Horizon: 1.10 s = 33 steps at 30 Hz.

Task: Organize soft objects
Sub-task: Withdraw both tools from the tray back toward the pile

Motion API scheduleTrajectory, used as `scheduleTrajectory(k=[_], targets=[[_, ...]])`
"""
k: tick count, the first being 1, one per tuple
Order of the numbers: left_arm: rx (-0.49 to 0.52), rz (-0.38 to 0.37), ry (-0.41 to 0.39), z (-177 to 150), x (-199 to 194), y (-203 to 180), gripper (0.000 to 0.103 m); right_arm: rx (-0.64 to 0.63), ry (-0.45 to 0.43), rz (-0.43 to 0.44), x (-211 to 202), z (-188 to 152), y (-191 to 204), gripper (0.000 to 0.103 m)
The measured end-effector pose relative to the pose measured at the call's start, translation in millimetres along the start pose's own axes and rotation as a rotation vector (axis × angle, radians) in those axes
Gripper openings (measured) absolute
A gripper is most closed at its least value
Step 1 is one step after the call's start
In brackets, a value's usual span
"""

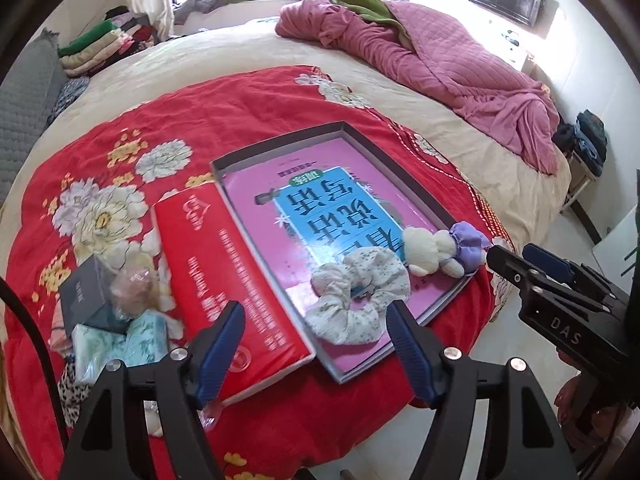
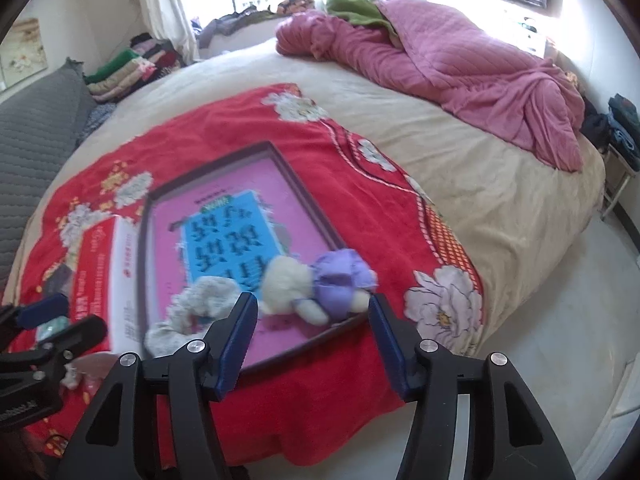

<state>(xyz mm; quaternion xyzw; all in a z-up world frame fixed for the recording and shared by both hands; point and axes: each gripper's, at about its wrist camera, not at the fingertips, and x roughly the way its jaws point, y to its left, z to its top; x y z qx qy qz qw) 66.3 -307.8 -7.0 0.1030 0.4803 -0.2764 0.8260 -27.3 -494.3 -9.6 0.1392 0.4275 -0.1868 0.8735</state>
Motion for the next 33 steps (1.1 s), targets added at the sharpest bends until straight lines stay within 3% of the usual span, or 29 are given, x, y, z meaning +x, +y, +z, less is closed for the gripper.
scheduleTrajectory(k=[13,19,33], targets=[[-0.073,0.049,-0.075,-22.3,-55.0,51.2,0.073,-0.058,-0.079,0.038,-45.9,1.6,60.6,0.062],[-0.104,0.088,-0.089,-33.5,-75.7,77.6,0.073,-0.097,-0.096,0.08,-61.1,0.9,92.8,0.068],[-0.227,0.131,-0.098,-67.2,-105.2,147.8,0.073,-0.248,-0.111,0.168,-79.7,-12.9,182.8,0.068]])
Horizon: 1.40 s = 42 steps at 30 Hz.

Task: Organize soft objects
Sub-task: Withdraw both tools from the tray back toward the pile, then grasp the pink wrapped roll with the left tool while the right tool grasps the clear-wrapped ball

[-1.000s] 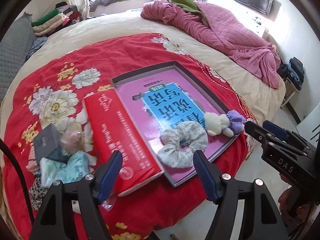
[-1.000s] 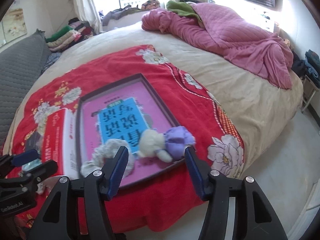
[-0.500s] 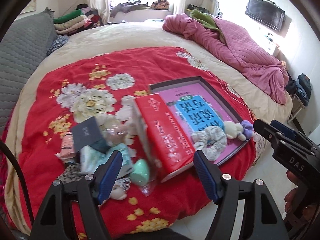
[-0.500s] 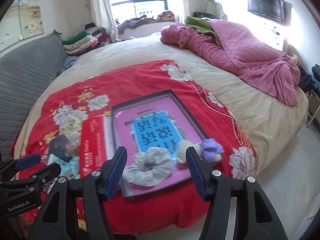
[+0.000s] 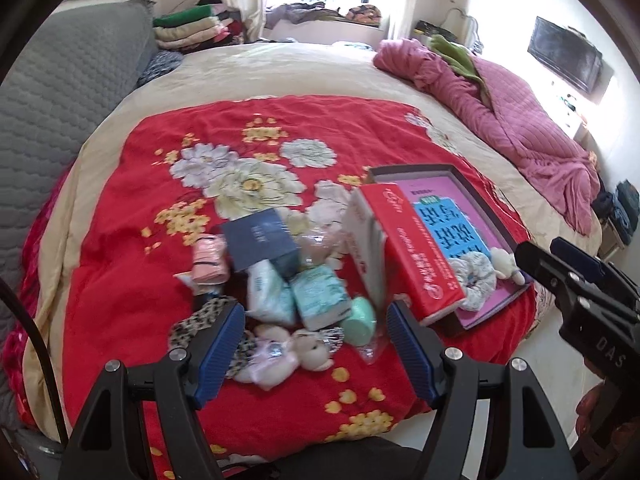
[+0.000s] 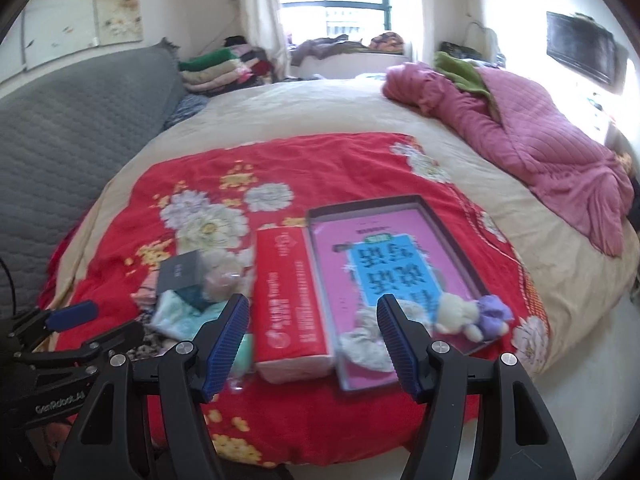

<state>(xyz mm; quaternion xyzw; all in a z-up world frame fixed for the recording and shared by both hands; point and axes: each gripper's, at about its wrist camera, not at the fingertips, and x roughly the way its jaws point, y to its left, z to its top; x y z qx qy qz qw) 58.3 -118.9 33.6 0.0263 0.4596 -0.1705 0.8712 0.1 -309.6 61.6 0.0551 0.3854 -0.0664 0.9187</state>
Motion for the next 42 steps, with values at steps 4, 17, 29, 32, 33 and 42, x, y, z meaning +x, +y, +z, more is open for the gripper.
scheduleTrajectory(k=[4,17,29,32,33,42], targets=[[-0.06,0.004,-0.009,0.1,-3.7,29.8,0.073,-0.044,0.005,0.027,2.5,1.1,25.5,0.068],[-0.224,0.071,0.011,-10.6,0.4,118.6,0.073,-0.14,0.043,0.103,27.7,-6.1,76.0,0.068],[-0.242,0.059,0.096,2.9,56.8,142.2,0.073,-0.192,0.127,0.135,87.2,-6.3,92.9,0.068],[-0.231,0.055,0.122,15.1,79.0,143.7,0.073,-0.205,0.152,0.138,105.7,-4.2,95.2,0.068],[-0.228,0.053,0.13,19.9,87.1,145.2,0.073,-0.212,0.158,0.135,110.5,-3.9,96.5,0.068],[-0.246,0.001,0.233,46.0,146.9,162.3,0.073,-0.353,0.227,0.102,163.7,2.6,108.3,0.068]])
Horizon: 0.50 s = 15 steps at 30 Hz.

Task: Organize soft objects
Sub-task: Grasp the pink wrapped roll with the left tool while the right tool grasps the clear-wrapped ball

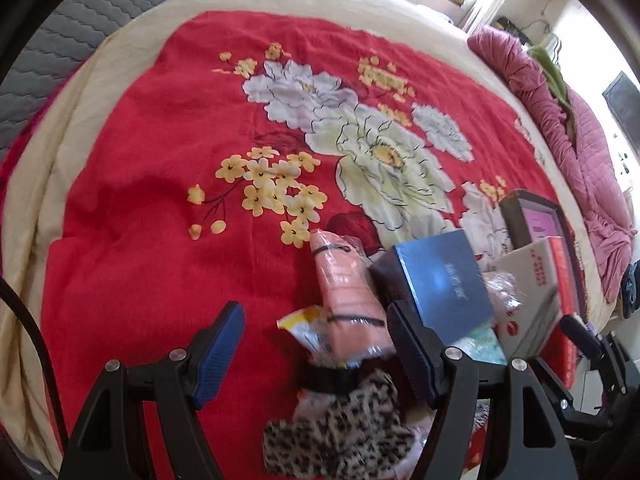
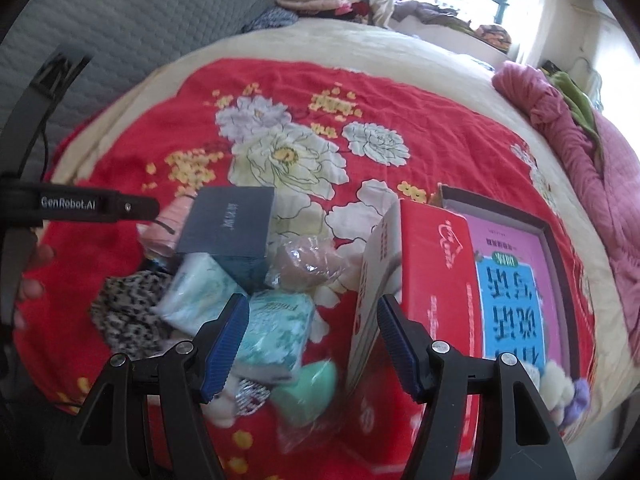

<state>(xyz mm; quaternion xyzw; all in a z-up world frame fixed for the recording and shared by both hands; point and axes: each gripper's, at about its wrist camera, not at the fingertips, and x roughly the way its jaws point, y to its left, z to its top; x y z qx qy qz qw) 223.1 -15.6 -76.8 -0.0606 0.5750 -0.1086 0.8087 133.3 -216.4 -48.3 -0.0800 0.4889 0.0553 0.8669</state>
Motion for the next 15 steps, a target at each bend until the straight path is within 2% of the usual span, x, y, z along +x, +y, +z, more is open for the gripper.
scheduleTrajectory(k=[13,15], targets=[[0.018,-0.061,0.099,22.0,40.1,-0.6,0.072,-0.325,0.136,-0.016,56.5,19.3,19.4,0.068],[0.024,-0.066,0.114,23.0,46.0,-2.0,0.067,-0.356,0.147,-0.022,62.4,19.7,21.8,0.068]])
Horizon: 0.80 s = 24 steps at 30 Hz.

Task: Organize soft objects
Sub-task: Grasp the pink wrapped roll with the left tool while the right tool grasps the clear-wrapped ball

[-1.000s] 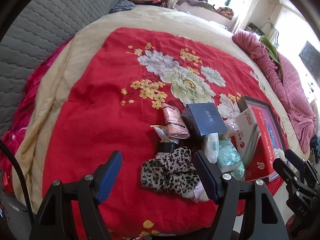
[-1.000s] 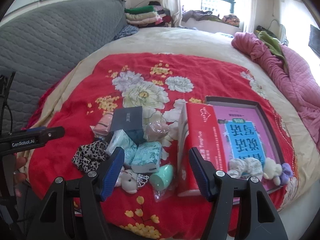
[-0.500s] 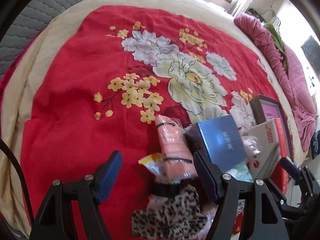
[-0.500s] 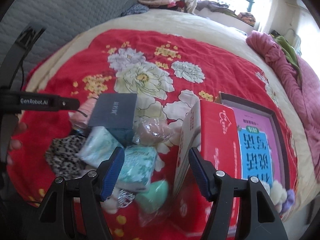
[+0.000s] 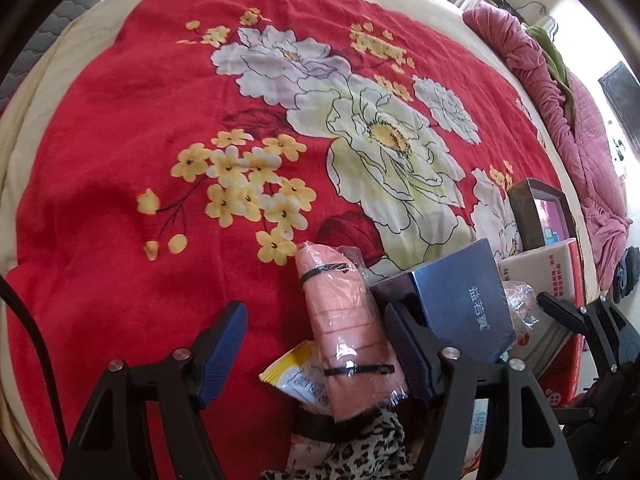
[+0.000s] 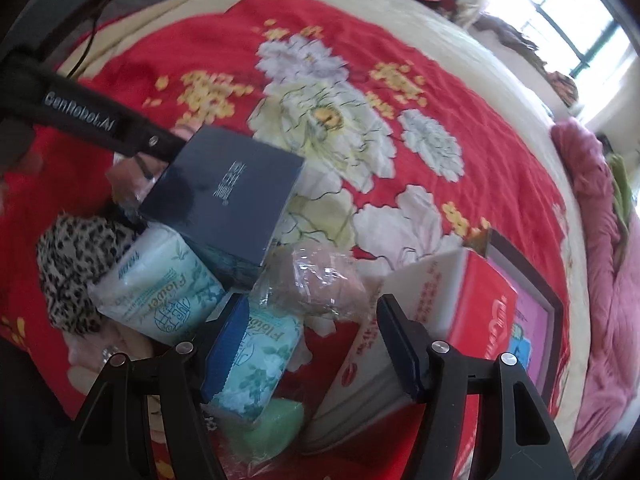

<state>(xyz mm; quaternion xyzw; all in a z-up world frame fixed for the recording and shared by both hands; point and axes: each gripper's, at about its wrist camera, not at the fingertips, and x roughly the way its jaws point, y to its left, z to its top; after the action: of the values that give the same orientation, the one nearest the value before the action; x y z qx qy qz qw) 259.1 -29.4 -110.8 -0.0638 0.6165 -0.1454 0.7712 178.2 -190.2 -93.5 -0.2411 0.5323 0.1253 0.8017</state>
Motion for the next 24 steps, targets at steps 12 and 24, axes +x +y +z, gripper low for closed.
scheduleTrajectory(k=[12,24], targets=[[-0.037,-0.111,0.042,4.6,14.7,2.8,0.03,-0.089,0.023,0.01,20.6,7.8,1.7,0.057],[-0.015,-0.111,-0.043,-3.7,-10.7,-5.7,0.025,0.125,-0.107,0.106,-26.2,-11.5,-27.8,0.051]])
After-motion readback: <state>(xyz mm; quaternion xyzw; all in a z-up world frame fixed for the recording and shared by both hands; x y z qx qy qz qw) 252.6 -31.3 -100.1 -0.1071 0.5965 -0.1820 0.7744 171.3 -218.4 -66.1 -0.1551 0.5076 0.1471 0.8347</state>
